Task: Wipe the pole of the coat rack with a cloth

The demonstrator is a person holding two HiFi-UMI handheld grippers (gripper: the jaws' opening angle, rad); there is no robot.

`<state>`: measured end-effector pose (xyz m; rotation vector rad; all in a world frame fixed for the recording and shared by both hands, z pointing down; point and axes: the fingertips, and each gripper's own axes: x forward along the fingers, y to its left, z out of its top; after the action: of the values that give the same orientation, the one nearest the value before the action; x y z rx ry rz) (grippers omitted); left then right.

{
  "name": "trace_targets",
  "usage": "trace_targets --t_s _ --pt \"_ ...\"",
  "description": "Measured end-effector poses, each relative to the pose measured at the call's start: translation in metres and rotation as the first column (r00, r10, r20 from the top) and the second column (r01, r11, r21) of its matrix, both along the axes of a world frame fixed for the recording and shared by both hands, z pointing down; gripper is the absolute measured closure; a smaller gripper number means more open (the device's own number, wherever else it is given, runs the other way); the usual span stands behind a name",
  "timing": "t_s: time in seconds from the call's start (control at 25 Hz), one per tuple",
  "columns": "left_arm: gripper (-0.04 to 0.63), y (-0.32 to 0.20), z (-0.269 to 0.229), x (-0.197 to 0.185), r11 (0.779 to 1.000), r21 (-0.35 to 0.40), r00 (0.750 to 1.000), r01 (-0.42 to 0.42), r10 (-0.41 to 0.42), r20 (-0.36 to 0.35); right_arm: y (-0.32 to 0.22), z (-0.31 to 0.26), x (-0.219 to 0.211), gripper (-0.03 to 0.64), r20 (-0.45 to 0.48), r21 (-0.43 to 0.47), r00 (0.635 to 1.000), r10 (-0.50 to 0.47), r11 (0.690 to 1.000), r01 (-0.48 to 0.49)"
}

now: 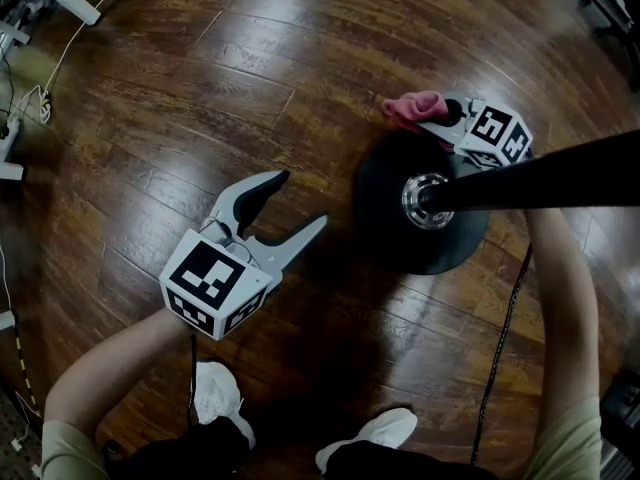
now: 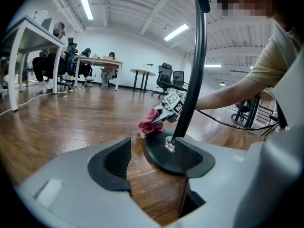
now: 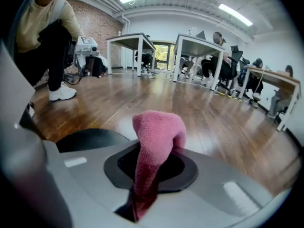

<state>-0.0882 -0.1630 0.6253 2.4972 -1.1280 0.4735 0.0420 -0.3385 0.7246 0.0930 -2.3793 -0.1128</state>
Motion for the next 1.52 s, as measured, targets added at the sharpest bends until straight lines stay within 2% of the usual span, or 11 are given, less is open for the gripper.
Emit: trace_targets --t_s 0.12,0.2,0.4,0.56,0.64,0.72,0.76,0.92,1.04,1.2,1.52 --pt "0.328 0.003 -0.001 0.005 1.000 -0.007 1.000 -0.009 0.009 -0.004 0.020 -0.009 -0.032 0.569 0.072 -0.053 0.987 -0.141 0.988 0.145" --pt "0.328 0.003 -0.003 0.006 1.000 -0.008 1.000 -0.003 0.002 -0.013 0.041 -0.012 -0.047 0.566 0.106 -0.105 0.962 -0.250 0.960 0.261" --pt "0.328 0.004 -0.002 0.004 0.999 -0.038 0.999 0.021 -0.022 -0.031 0.087 -0.007 -0.051 0.566 0.112 -0.296 0.878 -0.466 0.827 0.477" --pt "0.328 0.007 0.003 -0.002 0.998 -0.053 0.999 0.035 -0.037 -0.024 0.118 0.008 -0.036 0.566 0.085 -0.465 0.814 -0.575 0.700 0.543" --pt "0.328 0.008 0.004 -0.004 0.998 -0.056 0.999 0.041 -0.043 -0.023 0.127 0.030 -0.025 0.566 -0.005 -0.506 0.779 -0.627 0.673 0.539" --pt "0.328 0.007 0.002 -0.004 0.998 -0.050 0.999 0.043 -0.044 -0.023 0.126 0.050 -0.015 0.568 -0.099 -0.515 0.755 -0.649 0.682 0.519" --pt "0.328 0.006 0.001 -0.003 0.998 -0.047 0.999 0.042 -0.043 -0.023 0.122 0.055 -0.014 0.568 -0.124 -0.512 0.760 -0.638 0.697 0.502" --pt "0.331 0.007 0.004 -0.001 0.998 -0.056 0.999 0.041 -0.042 -0.020 0.092 0.057 -0.009 0.568 -0.185 -0.440 0.821 -0.540 0.793 0.422" --pt "0.331 0.009 0.008 0.005 0.997 -0.069 0.999 0.033 -0.035 -0.026 0.069 0.059 0.011 0.568 -0.225 -0.407 0.858 -0.462 0.845 0.348" --pt "0.331 0.009 0.002 0.015 0.998 -0.056 0.999 0.017 -0.019 -0.039 0.056 0.061 0.049 0.568 -0.254 -0.410 0.892 -0.374 0.877 0.251" --pt "0.333 0.010 -0.007 0.028 0.999 -0.050 0.998 -0.005 0.002 -0.060 0.064 0.059 0.122 0.568 -0.354 -0.356 0.905 -0.238 0.928 0.105"
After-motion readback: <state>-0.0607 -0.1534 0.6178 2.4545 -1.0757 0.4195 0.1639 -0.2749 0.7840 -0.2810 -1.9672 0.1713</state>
